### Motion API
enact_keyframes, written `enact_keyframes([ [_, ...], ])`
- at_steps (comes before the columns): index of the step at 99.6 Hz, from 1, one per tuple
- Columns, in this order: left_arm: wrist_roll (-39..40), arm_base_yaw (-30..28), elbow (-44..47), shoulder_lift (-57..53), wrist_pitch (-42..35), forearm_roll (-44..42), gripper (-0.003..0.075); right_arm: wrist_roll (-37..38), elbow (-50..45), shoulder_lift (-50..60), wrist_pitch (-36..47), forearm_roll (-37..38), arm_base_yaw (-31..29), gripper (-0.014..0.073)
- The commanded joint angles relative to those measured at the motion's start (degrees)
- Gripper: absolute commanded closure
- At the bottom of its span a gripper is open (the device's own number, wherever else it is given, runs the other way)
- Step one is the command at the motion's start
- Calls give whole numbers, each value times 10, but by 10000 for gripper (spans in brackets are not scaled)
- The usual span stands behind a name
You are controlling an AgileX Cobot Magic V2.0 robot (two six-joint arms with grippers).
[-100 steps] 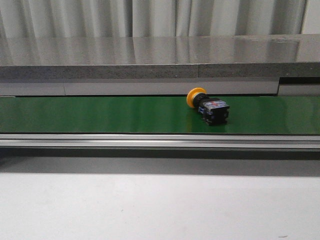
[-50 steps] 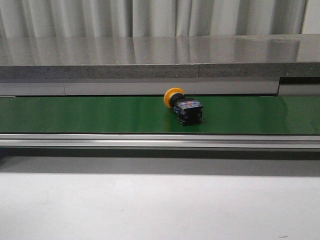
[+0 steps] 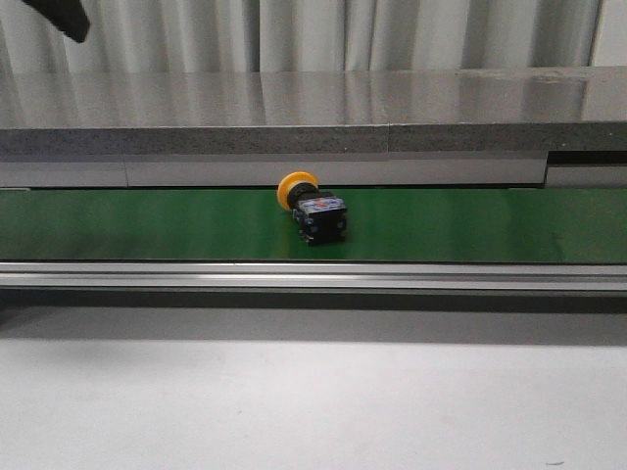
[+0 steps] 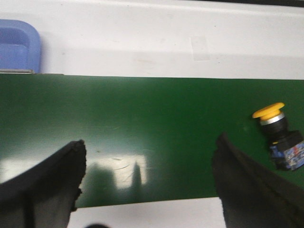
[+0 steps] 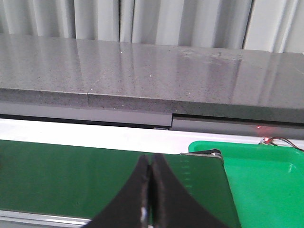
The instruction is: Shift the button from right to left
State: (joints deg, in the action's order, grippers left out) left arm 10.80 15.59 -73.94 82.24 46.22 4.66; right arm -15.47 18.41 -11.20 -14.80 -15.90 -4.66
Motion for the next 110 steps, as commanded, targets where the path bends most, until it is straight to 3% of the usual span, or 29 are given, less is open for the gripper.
enact_keyframes([
  [1,50,19,-62,21,-7,0,174,-5,15,-4,49,2,1,662],
  [23,154,64,-178,108,112,-81,176,-5,15,-4,49,2,1,662],
  [49,173,86,-286,192,218,-55,238,-5,15,-4,49,2,1,662],
  [110,173,109,-295,280,220,-1,238,-5,15,-4,49,2,1,662],
])
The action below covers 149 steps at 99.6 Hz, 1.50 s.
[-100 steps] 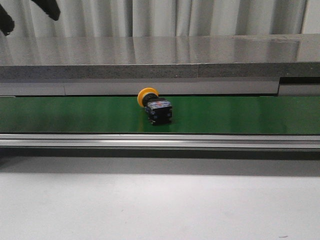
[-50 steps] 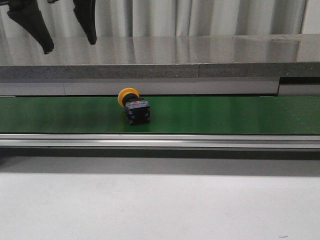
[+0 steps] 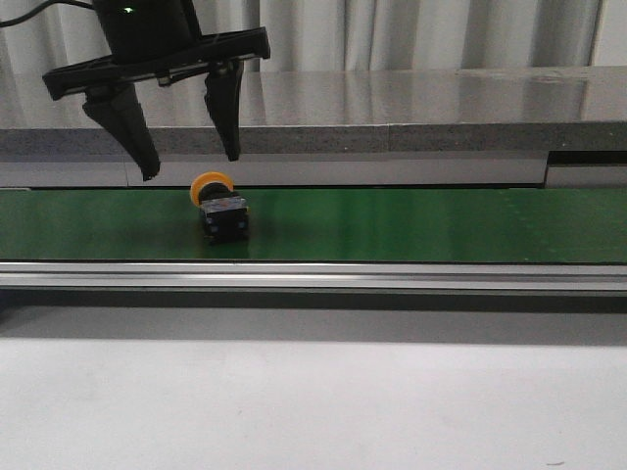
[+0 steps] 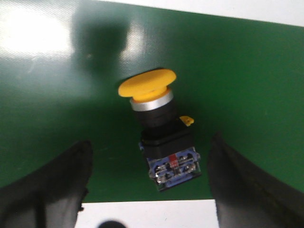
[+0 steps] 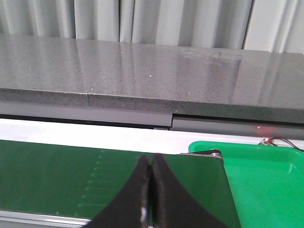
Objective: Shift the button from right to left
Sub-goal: 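Lower the left gripper over the moving button and close on it, then lift the button off the belt and lower it into the blue tray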
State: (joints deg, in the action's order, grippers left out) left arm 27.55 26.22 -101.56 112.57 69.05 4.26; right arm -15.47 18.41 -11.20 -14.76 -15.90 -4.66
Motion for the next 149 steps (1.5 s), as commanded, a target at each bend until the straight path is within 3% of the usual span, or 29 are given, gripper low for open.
enact_keyframes([
  [1,6,3,-19,-23,-8,3,238,-5,15,-4,49,2,1,662],
  [42,6,-9,-19,18,11,-3,255,-5,15,-4,49,2,1,662],
  [66,6,-25,-17,18,28,-3,505,-5,15,-4,49,2,1,662],
  [75,6,-25,-17,18,29,-3,556,-5,15,-4,49,2,1,662],
  [116,-65,-50,-17,-48,40,-43,556,-5,15,-4,49,2,1,662],
  [149,-213,-164,-17,-99,40,-43,556,-5,15,-4,49,2,1,662],
])
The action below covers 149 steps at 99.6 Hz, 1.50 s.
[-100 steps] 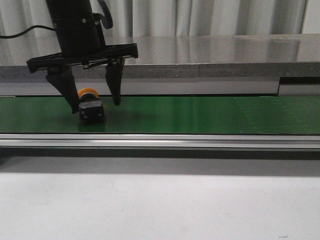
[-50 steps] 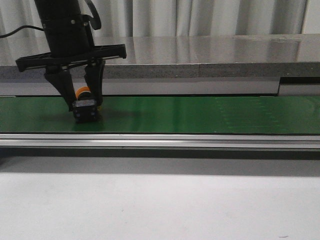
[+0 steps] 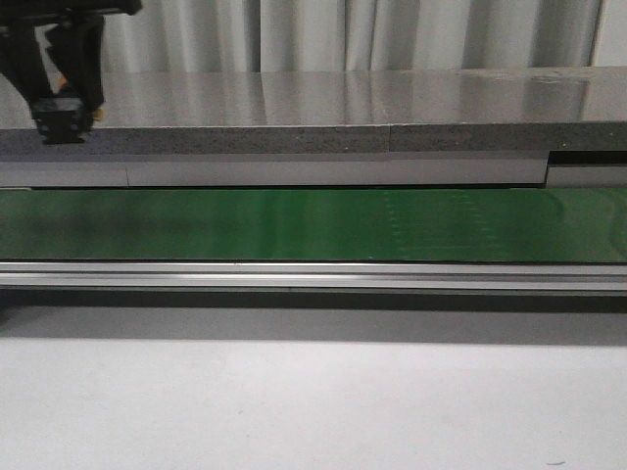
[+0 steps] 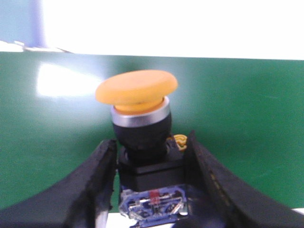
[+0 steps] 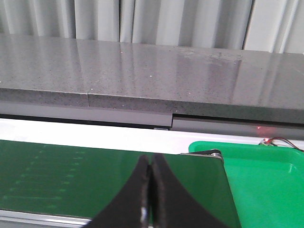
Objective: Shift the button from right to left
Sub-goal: 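Lift the button off the belt and lower it into the blue tray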
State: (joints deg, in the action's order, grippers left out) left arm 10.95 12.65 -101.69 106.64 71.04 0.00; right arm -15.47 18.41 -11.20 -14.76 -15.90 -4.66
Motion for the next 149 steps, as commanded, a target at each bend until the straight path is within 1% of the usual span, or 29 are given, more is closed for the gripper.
enact_keyframes([
  [1,-50,-31,-16,-39,20,0,556,-5,15,-4,49,2,1,662],
  [30,-123,-121,-6,-39,20,0,556,-5,15,-4,49,2,1,662],
  [57,-142,-213,22,-37,20,-4,556,-5,15,-4,49,2,1,662],
  [72,-185,-260,36,-30,20,-8,556,-5,15,-4,49,2,1,662],
  [87,-188,-299,39,-12,18,-13,556,-5,15,-4,49,2,1,662],
  [104,-240,-321,39,25,11,-14,556,-5,15,-4,49,2,1,662],
  [126,-288,-324,39,80,-21,-21,556,-5,15,-4,49,2,1,662],
  [149,-305,-324,39,124,-35,-21,556,-5,15,-4,49,2,1,662],
])
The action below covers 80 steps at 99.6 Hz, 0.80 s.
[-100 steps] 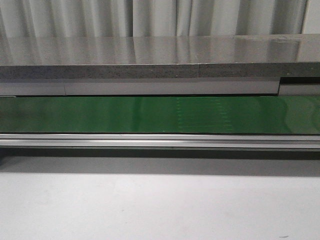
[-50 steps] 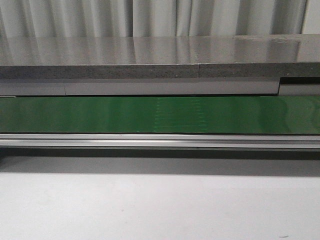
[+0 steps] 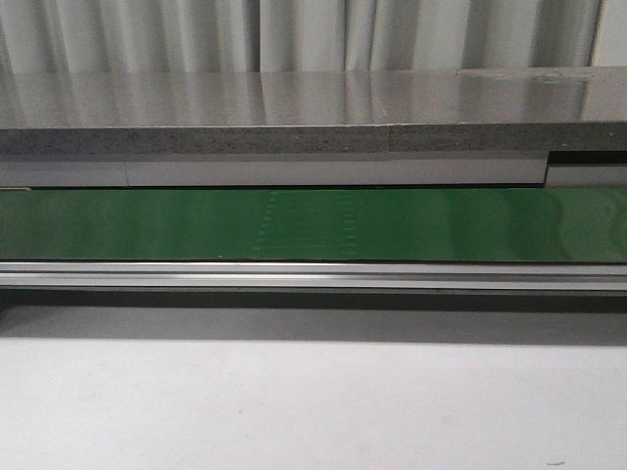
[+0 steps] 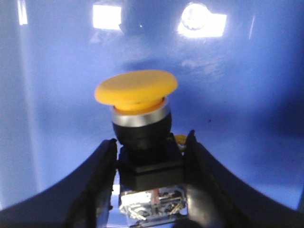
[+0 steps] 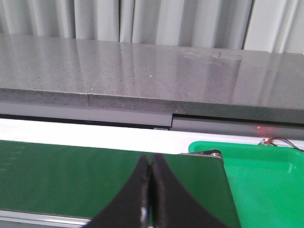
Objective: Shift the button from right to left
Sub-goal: 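Lift the button off the belt and lower it into the blue tray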
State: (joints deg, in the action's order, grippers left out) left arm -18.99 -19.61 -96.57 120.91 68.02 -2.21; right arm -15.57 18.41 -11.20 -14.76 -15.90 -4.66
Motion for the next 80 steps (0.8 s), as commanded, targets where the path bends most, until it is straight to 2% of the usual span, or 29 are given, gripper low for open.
enact_keyframes([
  [1,-5,-2,-13,-19,-5,1,555,-4,15,-4,49,2,1,662],
  [16,-5,-2,-13,-7,-5,4,505,-4,15,-4,49,2,1,662],
  [32,-5,-2,-14,-7,-6,3,350,-4,15,-4,49,2,1,662],
  [42,-5,-2,-14,-7,-10,0,287,-4,15,-4,49,2,1,662],
  [68,2,-2,-19,-26,-13,3,311,-4,15,-4,49,2,1,662],
  [75,3,-2,-22,-44,-13,9,365,-4,15,-4,49,2,1,662],
  [80,3,-2,-22,-59,-18,22,447,-4,15,-4,49,2,1,662],
])
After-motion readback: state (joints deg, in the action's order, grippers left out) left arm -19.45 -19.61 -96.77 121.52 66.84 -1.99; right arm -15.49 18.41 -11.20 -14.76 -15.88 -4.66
